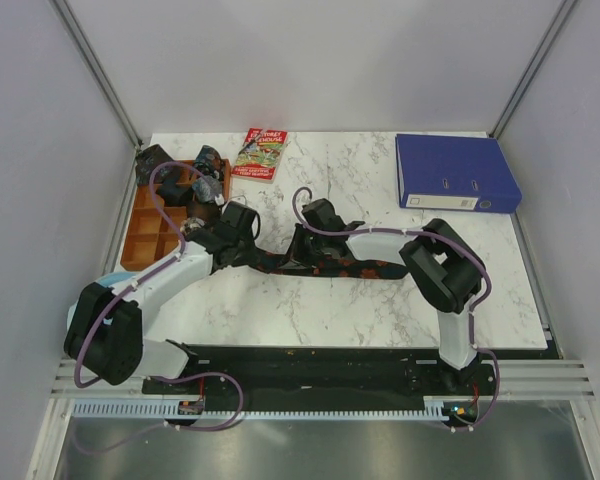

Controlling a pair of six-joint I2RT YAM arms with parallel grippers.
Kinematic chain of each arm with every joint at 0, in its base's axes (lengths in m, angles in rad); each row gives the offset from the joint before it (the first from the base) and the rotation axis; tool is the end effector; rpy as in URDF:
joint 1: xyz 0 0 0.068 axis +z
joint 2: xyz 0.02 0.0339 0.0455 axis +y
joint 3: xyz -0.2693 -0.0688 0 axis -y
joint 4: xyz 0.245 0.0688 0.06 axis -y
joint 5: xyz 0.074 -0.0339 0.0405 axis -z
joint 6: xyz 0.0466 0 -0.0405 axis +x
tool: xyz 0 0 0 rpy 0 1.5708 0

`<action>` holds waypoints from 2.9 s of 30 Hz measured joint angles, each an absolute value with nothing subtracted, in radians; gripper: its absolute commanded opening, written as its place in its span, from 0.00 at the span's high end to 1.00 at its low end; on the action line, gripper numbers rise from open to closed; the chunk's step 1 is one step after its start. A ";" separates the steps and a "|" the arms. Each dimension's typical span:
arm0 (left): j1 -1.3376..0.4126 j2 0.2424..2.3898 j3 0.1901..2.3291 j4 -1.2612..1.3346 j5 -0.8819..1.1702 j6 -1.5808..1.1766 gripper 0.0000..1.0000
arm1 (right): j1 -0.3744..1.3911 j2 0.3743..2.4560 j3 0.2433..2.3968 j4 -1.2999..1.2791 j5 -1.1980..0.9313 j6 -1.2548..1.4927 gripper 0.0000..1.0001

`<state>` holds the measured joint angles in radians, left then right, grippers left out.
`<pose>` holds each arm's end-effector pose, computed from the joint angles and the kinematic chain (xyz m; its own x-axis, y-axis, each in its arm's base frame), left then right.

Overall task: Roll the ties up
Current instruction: Roll the tie at the center of the board.

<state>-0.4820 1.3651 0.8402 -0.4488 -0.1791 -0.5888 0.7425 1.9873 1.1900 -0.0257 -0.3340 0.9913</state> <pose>0.2470 -0.1199 0.2072 -0.8134 -0.1912 -0.5494 -0.1014 0.9766 -0.1897 0.3016 0.2975 0.1399 -0.9677 0.1848 -0.1713 0.0123 0.7134 0.7006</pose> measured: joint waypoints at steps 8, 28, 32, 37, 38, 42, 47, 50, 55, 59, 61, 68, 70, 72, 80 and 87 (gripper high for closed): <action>-0.569 1.387 0.938 -0.585 -0.334 -0.586 0.86 | 0.765 1.959 1.215 -0.029 -0.335 1.015 1.00; -0.631 1.441 1.031 -0.703 -0.397 -0.586 0.87 | 0.795 2.109 1.334 0.081 -0.374 1.121 1.00; -0.648 1.473 1.063 -0.715 -0.407 -0.586 0.87 | 0.794 2.113 1.334 0.093 -0.377 1.130 1.00; -0.685 1.532 1.100 -0.720 -0.437 -0.586 0.88 | 0.793 2.112 1.328 0.099 -0.375 1.129 1.00; -0.696 1.547 1.104 -0.720 -0.445 -0.586 0.88 | 0.791 2.112 1.320 0.101 -0.373 1.129 1.00; -0.735 1.611 1.119 -0.724 -0.478 -0.587 0.88 | 0.778 2.096 1.260 0.106 -0.376 1.127 1.00; -0.764 1.670 1.146 -0.724 -0.514 -0.587 0.88 | 0.743 2.018 1.151 0.107 -0.389 1.121 1.00; -0.773 1.692 1.158 -0.723 -0.535 -0.587 0.87 | 0.708 1.959 1.090 0.105 -0.391 1.113 1.00; -0.786 1.717 1.164 -0.725 -0.551 -0.587 0.82 | 0.650 1.849 1.007 0.096 -0.392 1.095 1.00; -0.794 1.745 1.174 -0.726 -0.551 -0.587 0.69 | 0.631 1.758 0.959 0.090 -0.390 1.080 1.00; -0.800 1.761 1.182 -0.728 -0.550 -0.587 0.57 | 0.622 1.705 0.925 0.087 -0.387 1.071 1.00; -0.814 1.774 1.203 -0.731 -0.528 -0.587 0.27 | 0.584 1.620 0.874 0.022 -0.369 1.032 1.00; -0.816 1.772 1.205 -0.730 -0.517 -0.587 0.26 | 0.577 1.612 0.874 0.003 -0.358 1.020 1.00; -0.818 1.764 1.205 -0.732 -0.509 -0.587 0.25 | 0.573 1.608 0.876 -0.022 -0.348 1.008 1.00; -0.819 1.588 1.200 -0.753 -0.476 -0.606 0.31 | 0.572 1.686 1.065 -0.169 -0.330 0.923 0.91; -0.820 1.308 1.032 -0.744 -0.476 -0.703 0.77 | 0.572 1.853 1.322 -0.291 -0.321 0.838 0.75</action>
